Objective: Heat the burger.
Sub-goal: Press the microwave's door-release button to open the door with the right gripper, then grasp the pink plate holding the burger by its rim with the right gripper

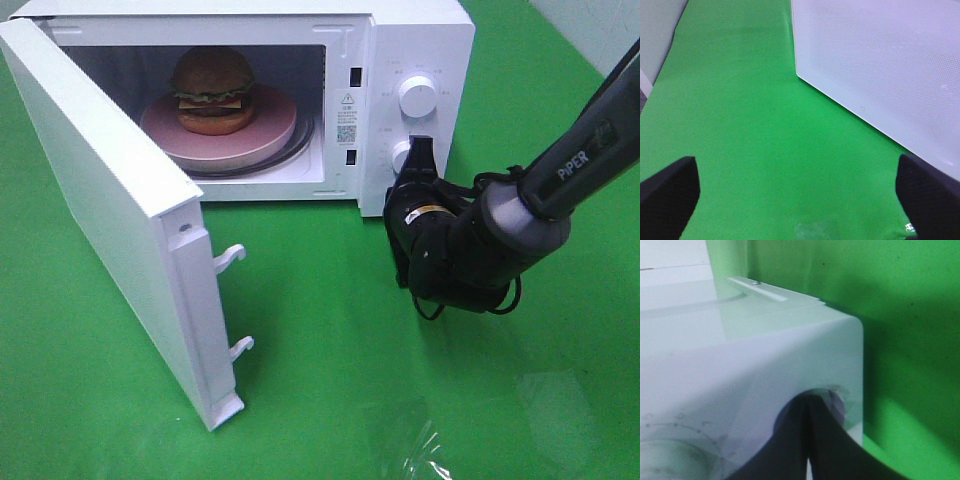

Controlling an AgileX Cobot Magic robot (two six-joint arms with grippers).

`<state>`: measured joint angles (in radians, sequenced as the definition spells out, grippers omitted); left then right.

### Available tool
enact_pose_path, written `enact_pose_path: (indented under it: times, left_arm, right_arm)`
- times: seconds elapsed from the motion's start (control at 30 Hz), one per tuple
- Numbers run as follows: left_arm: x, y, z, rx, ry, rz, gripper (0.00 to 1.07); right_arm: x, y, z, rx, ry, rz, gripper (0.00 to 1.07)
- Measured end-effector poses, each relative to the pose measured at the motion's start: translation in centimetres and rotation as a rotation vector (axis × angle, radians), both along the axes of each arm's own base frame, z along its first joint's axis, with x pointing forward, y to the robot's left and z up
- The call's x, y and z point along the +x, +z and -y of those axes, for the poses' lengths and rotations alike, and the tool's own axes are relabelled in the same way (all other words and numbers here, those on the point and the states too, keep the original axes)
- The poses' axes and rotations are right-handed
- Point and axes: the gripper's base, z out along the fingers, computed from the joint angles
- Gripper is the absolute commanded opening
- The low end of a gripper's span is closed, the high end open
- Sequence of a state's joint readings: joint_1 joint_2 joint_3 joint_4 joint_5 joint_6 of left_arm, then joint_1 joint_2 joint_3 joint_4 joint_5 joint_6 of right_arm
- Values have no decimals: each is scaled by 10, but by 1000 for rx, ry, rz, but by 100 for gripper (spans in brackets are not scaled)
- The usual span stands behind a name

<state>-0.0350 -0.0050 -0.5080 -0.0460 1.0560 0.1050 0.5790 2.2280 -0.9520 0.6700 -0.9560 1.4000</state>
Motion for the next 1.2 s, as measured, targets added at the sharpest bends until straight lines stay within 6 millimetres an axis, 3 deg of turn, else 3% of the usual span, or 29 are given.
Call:
enact_pose_path:
  times: [0.4,0.77,1.2]
  left_arm:
    - [0,0,0,0,0,0,100]
    - [0,0,0,0,0,0,100]
    - [0,0,0,0,0,0,100]
  right_arm:
    - [-4,7,9,-27,45,-26,0]
    - [-28,23,16,-75,197,-130,0]
    - [-62,69,24,-373,438,-206,3]
